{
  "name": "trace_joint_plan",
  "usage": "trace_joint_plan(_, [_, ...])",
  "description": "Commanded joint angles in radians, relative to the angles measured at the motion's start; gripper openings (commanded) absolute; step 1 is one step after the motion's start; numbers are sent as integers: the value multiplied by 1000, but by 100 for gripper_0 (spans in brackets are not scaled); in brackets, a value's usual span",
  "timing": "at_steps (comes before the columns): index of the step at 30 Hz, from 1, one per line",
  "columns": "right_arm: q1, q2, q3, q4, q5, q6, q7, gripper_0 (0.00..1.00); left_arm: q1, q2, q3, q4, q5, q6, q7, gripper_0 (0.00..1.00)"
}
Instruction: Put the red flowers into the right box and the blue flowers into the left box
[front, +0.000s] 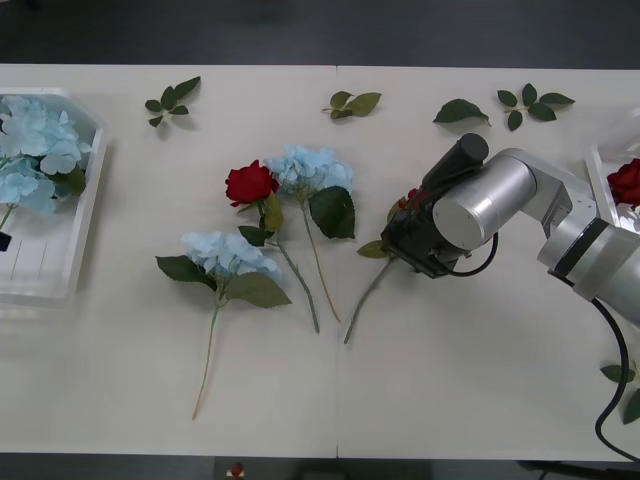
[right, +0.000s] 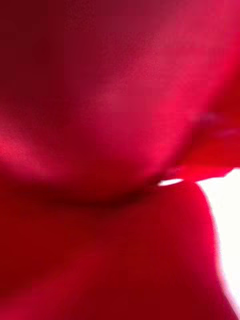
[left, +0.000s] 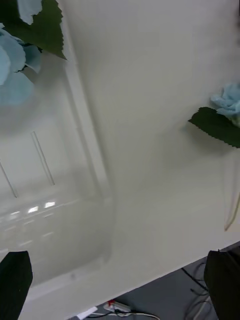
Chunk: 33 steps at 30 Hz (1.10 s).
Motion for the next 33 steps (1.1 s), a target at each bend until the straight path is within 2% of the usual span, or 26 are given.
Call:
trace_joint_plan(1, [-40,19,-11,-12,-2,-10,66,24,11,26,-60,-185,58,5,199,100])
trace_joint_plan(7, [-40,19,-11,-12,-1,-13,71,14,82,-45,-112,-444,29,-7,461,100])
trace_joint_plan(15, [-40,19,-12,-12,11,-16,79,2,180,-146,-209,-703,-113,-10,615,100])
trace_joint_plan(24, [-46,-21,-16,-24,18,-43,109,1,191,-177,-409,-765,-253,-69,704,100])
trace_joint_plan(33, [-48,-184,-20,-145,-51,-11,238,1,172,-177,-626,-754,-448,-196,744,100])
